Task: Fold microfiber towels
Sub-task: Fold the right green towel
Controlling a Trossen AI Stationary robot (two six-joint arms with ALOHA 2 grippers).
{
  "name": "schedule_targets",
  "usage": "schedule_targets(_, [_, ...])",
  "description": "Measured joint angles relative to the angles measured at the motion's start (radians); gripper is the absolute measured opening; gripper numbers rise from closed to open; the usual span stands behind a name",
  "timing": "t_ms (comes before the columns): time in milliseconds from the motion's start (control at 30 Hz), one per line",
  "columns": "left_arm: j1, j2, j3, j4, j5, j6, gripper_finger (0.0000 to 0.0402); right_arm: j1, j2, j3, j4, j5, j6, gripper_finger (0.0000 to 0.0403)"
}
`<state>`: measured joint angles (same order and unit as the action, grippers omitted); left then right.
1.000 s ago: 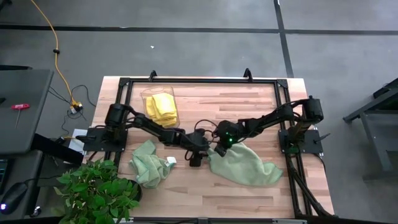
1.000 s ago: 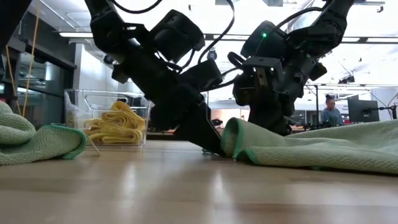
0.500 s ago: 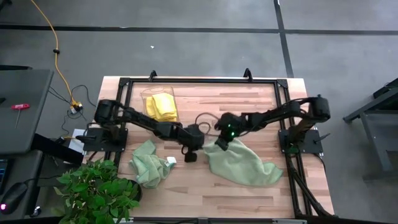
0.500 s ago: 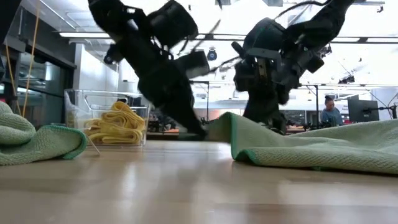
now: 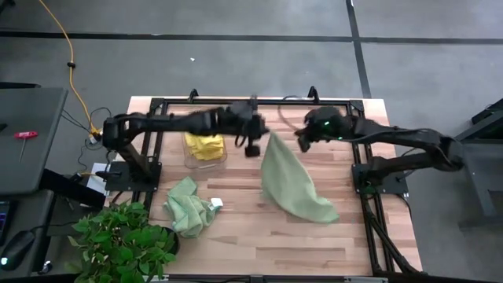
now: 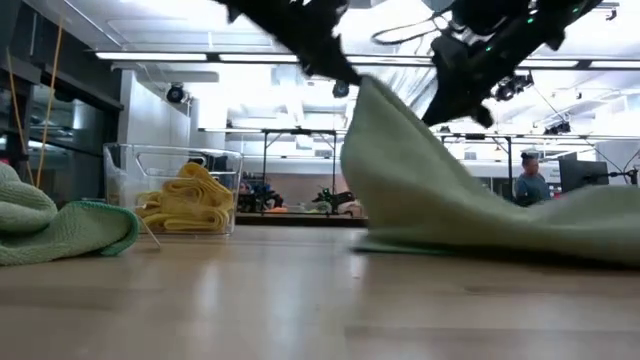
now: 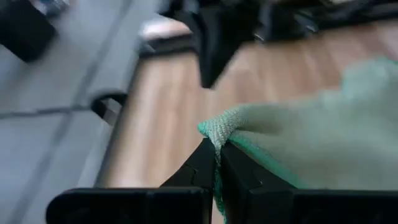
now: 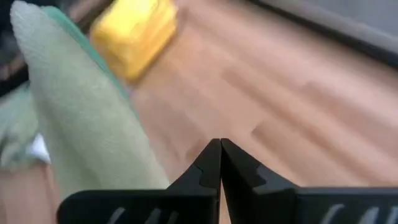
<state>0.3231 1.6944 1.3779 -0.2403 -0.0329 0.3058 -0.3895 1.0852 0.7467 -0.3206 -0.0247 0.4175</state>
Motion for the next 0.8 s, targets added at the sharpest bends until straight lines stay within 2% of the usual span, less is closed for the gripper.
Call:
schedule_targets(167, [0.039,0.075,0.293,-0.197,0.009,0.048,0.0001,-0.084,-0.129,0.000,-0.082,0.024,0.000,0.0000])
schedule_targets(200, [0.030,0.073,0.332,-0.284,0.041,0.033,0.0001,-0.094,-0.149,0.000,-0.110,0.024,-0.001,0.0000])
schedule_targets(267, [-0.009,0.074,0.373,-0.317,0.136,0.004,0.0001,-0.110,-0.180,0.000,-0.148,0.034,-0.012,0.0000])
schedule_targets(367, [-0.083,0.078,0.359,-0.446,0.301,-0.030,0.0000,-0.123,-0.199,0.000,-0.191,0.041,-0.024,0.0000])
schedule_targets(433, [-0.143,0.096,0.327,-0.473,0.332,-0.051,0.0000,-0.132,-0.197,0.000,-0.211,0.041,-0.026,0.0000])
schedule_targets(500, [-0.194,0.104,0.264,-0.469,0.309,-0.084,0.0000,-0.135,-0.188,0.000,-0.221,0.039,-0.026,0.0000])
schedule_targets(633, [-0.276,0.146,0.137,-0.432,0.178,-0.176,0.0000,-0.134,-0.163,-0.003,-0.222,0.017,-0.008,0.0000])
schedule_targets(800, [-0.314,0.198,0.002,-0.394,0.097,-0.333,0.0000,-0.132,-0.092,-0.003,-0.209,-0.090,0.052,0.0000])
